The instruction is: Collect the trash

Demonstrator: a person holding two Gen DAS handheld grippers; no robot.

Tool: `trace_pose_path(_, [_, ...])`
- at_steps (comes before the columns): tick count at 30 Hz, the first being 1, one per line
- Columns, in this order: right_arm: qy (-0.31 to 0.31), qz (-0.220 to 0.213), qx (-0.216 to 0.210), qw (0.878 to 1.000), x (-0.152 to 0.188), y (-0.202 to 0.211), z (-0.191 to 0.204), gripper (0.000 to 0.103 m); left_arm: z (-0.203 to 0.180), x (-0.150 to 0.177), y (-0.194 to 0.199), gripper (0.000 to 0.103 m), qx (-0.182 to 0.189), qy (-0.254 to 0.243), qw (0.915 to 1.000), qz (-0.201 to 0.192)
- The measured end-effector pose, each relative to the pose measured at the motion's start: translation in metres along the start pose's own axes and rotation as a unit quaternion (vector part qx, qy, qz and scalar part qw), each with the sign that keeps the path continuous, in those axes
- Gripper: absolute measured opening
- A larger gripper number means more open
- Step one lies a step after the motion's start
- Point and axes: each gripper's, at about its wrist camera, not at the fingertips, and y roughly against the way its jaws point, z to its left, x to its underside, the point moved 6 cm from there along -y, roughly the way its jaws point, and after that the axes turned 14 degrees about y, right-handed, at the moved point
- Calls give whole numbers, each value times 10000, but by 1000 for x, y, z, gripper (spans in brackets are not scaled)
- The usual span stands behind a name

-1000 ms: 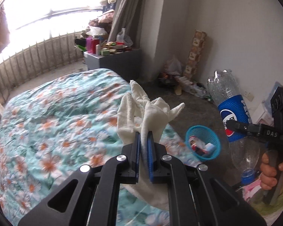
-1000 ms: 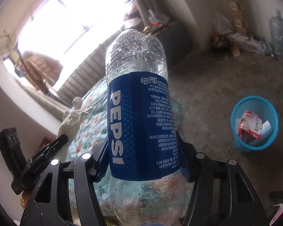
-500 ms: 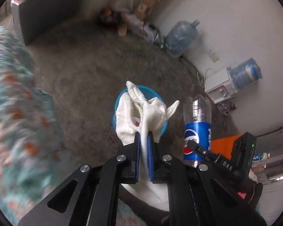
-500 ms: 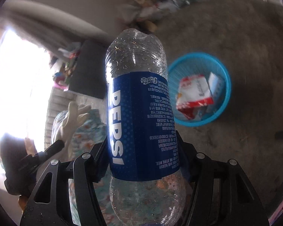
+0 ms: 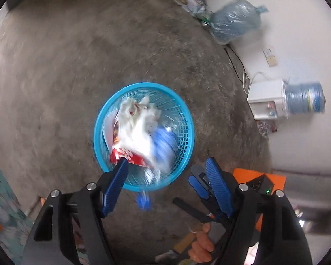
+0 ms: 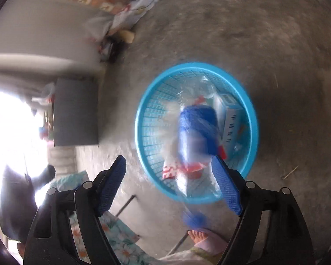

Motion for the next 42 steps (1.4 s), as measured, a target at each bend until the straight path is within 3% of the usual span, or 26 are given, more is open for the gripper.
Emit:
trace_pose_path(7, [159,-217,305,9992,17,19,-2,73,0,11,38,70,32,-517,9982,-291])
trace_pose_path(11, [359,-386,351,9980,23,37,15,73,-2,34,100,70,126,-1002,9924,-709])
trace_pose_path(13, [765,-533,390,9949,27,52,40,73,1,51,139,71,175,-1286,9852,-1120])
trace_pose_path(15, [1302,-706,350,9884,31,66,72,73,11,72,191,71,113,-1522,9701,-1885])
trace_pose_path(16, [1608,-818,251,9833,36,75,91,73,18,88,222,75,36,-1631,9578,-2368])
trace_pose_path(19, [2691,-1151,-46,9562,65,114,161,80,45,131,292,97,-36,-1629,9286,-3333])
trace_pose_path(20, [3031,-1286,-74,9442,75,125,184,82,55,143,309,98,-50,-1577,9210,-3562])
trace_pose_path(22, [3785,-1625,-226,9109,104,152,233,94,84,175,347,98,-168,-1335,9044,-4049])
trace_pose_path(23, [4188,-1832,-338,8888,124,166,258,96,96,187,359,98,-215,-1195,9001,-4184])
trace_pose_path(26, [4895,-2332,-368,8395,170,192,305,96,142,227,392,98,-394,-570,8852,-4600])
trace_pose_path(28, [5265,-2587,-375,8090,206,205,329,95,177,254,406,98,-816,-3,8691,-4879])
trace_pose_path(30, [5398,-2686,-475,7964,233,210,340,96,203,275,412,98,-1133,418,8519,-5096])
trace_pose_path(31, [5434,-2648,-537,7948,245,209,343,96,218,288,412,98,-1355,619,8413,-5197])
trace_pose_path(33, [5551,-2386,-457,7955,268,202,347,96,240,306,406,98,-1748,852,8297,-5232])
trace_pose_path(35, [5723,-2139,-61,7916,281,190,346,96,260,324,397,98,-1910,1050,8298,-5137])
trace_pose_path(36, [5879,-1976,280,7839,289,181,341,96,270,331,395,98,-1992,1121,8283,-5115])
trace_pose_path(39, [6199,-1154,1020,7694,310,151,313,95,290,345,374,98,-2364,1452,8158,-5074])
trace_pose_path(40, [6203,-881,1175,7705,315,142,298,95,292,348,362,98,-2342,1509,8205,-4991])
trace_pose_path(42, [6181,-594,1435,7706,323,134,273,95,297,353,338,98,-2257,1578,8416,-4646])
